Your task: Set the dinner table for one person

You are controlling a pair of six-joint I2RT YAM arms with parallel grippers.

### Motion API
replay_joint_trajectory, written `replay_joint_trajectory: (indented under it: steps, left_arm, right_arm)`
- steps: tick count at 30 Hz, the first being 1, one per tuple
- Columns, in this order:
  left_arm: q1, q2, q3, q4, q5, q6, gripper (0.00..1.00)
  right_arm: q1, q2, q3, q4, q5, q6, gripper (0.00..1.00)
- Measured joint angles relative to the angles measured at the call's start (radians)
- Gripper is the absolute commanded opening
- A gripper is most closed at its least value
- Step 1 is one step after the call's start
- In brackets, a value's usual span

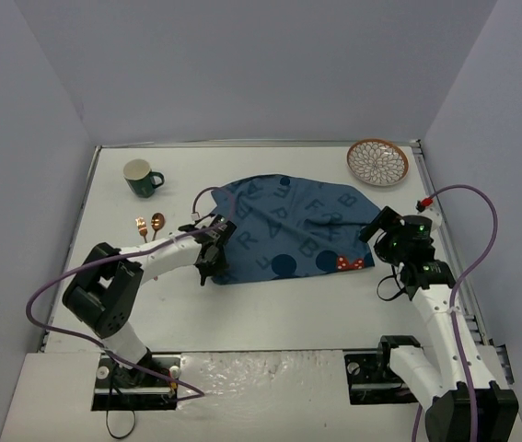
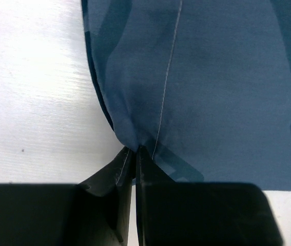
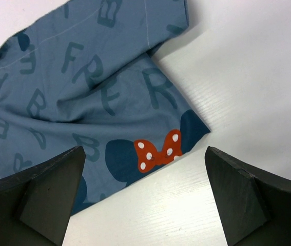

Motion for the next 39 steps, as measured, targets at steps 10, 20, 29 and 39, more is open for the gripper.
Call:
replay_joint_trajectory:
  steps: [10,20,29,39]
  left_arm:
    - [0.0,-0.068,0.436,-0.185,0.011,0.093,0.0]
    - [0.0,-0.108,0.807,-0.23,0.005,0.153,0.0]
    - [0.009,-0.09,0.931,-0.277,-0.048,0.181,0.0]
    - [0.06,-0.05,1.038,-0.333,-0.057,0.209,0.0]
  right_arm:
    - [0.0,0.095,-0.045,0.009,-0.012,-0.002,0.94]
    - [0.0,0.161,-0.051,0.08,-0.088,-0.012,0.91]
    - [0.0,0.167,-0.07,0.148,-0.161,-0.033,0.89]
    - [-0.019,0.144,-0.078,0.185,-0.229,-0.002,0.9]
